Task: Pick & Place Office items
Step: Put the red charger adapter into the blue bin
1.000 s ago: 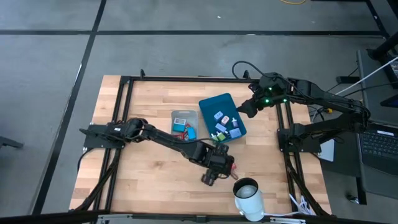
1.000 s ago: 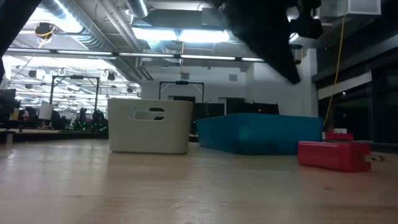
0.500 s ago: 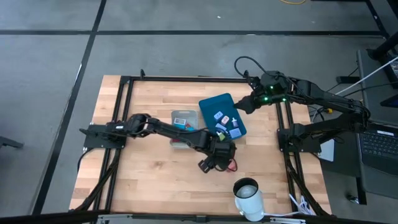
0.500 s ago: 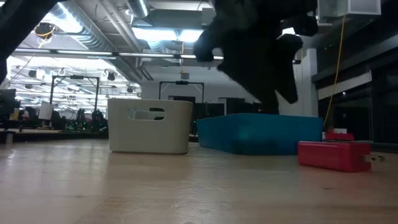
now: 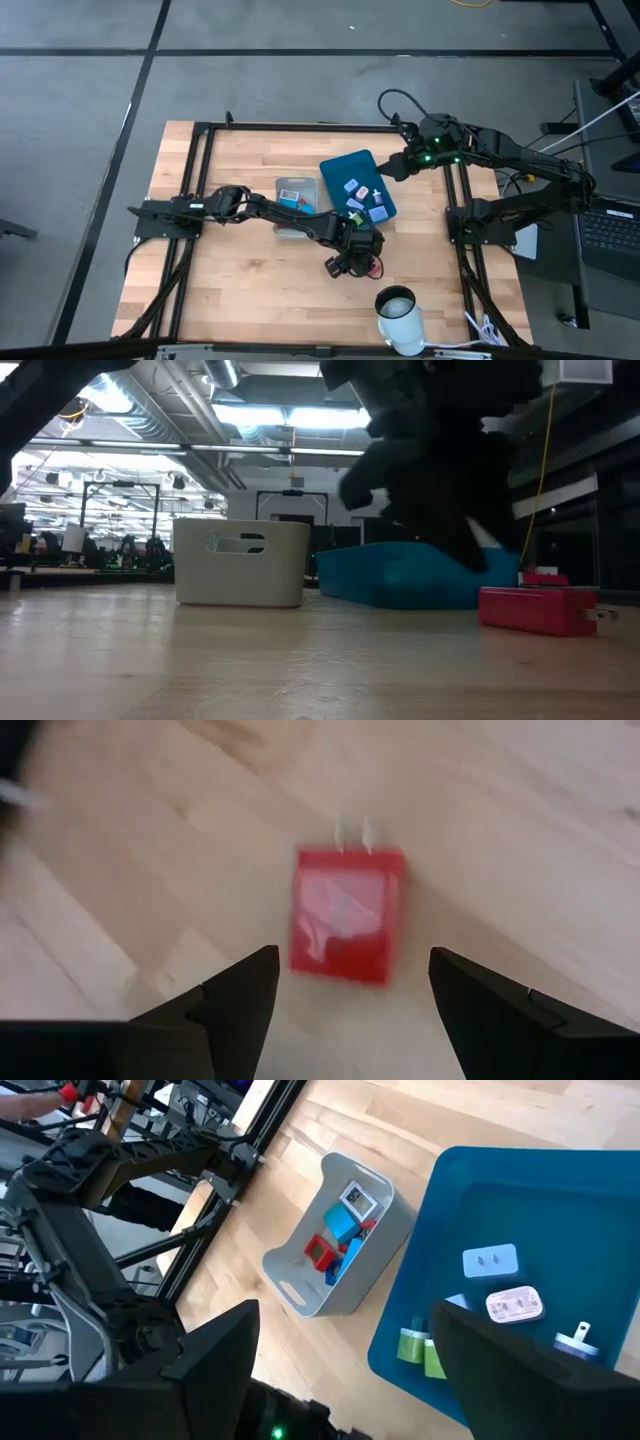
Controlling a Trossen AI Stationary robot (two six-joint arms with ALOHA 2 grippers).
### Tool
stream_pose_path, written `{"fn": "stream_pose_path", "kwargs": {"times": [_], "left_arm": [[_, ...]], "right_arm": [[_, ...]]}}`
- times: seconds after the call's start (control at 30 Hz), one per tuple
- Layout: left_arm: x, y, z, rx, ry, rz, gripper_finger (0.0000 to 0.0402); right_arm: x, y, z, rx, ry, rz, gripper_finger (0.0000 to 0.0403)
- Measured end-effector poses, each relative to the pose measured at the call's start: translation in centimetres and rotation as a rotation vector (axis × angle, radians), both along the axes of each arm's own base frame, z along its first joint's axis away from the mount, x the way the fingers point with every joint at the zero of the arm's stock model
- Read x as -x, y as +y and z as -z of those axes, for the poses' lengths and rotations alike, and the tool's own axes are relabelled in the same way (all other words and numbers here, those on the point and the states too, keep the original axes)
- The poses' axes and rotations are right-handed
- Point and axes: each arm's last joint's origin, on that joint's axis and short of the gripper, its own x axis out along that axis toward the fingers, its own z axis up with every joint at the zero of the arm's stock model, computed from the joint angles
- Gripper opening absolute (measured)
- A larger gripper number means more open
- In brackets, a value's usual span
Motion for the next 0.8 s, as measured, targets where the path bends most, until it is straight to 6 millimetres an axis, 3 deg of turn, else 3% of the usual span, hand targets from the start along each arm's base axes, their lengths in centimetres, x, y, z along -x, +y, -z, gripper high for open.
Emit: {"fn": "stream_pose_path", "kwargs": {"times": [0.17,0.37,0.6,0.8], "left_arm": [[-0.9,0.1,1.2,0.004,-0.043,0.022,0.0258],[-2.2,0.7,2.2,-0.11,-0.153,-0.088,0.0244],[-2.6,0.7,-1.1,-0.049,-0.168,-0.077,0.0215],[-2.9,1.1,-2.0,0.012,-0.199,-0.093,0.0211]], "right_arm": [[-0.1,0.1,0.0,-0.004,0.0,-0.012,0.0295],[-0.1,0.4,0.0,0.003,0.001,-0.012,0.0295],[-0.2,0.6,0.0,0.004,0.0,-0.021,0.0295],[-0.1,0.6,0.1,-0.002,0.015,-0.022,0.0295]]}}
